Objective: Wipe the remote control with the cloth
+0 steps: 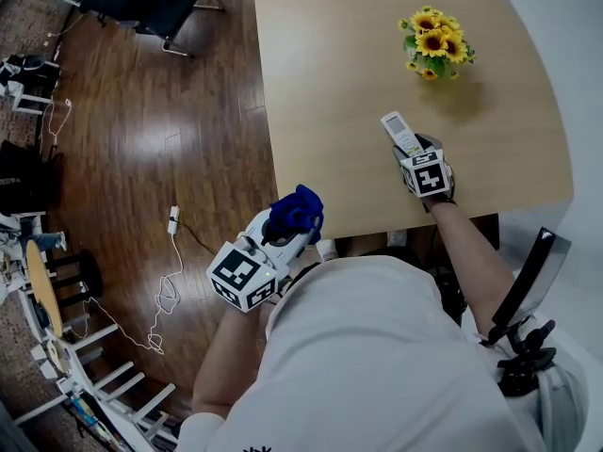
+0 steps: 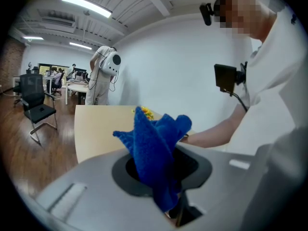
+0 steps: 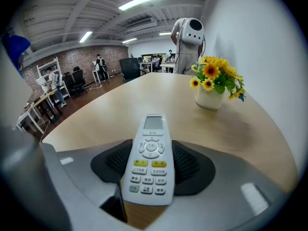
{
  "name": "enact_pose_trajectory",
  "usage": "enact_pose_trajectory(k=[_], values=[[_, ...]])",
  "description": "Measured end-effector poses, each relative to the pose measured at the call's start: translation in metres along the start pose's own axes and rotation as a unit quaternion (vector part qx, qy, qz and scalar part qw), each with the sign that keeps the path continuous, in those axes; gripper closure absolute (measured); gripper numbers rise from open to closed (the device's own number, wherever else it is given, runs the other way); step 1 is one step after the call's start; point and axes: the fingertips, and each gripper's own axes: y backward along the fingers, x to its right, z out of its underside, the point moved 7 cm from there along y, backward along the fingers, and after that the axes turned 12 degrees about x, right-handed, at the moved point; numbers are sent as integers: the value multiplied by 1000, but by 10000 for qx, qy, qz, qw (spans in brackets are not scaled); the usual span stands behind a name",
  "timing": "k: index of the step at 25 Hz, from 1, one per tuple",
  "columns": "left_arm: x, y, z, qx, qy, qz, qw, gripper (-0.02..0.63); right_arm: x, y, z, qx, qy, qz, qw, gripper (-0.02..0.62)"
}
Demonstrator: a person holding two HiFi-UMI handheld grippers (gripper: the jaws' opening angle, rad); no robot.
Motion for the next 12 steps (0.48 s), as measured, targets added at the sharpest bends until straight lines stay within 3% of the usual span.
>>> enact_pose_trajectory(k=[12], values=[[-10,15,10,110,112,105,9998,499,-12,-16,9,-406,162,108,9990,336]])
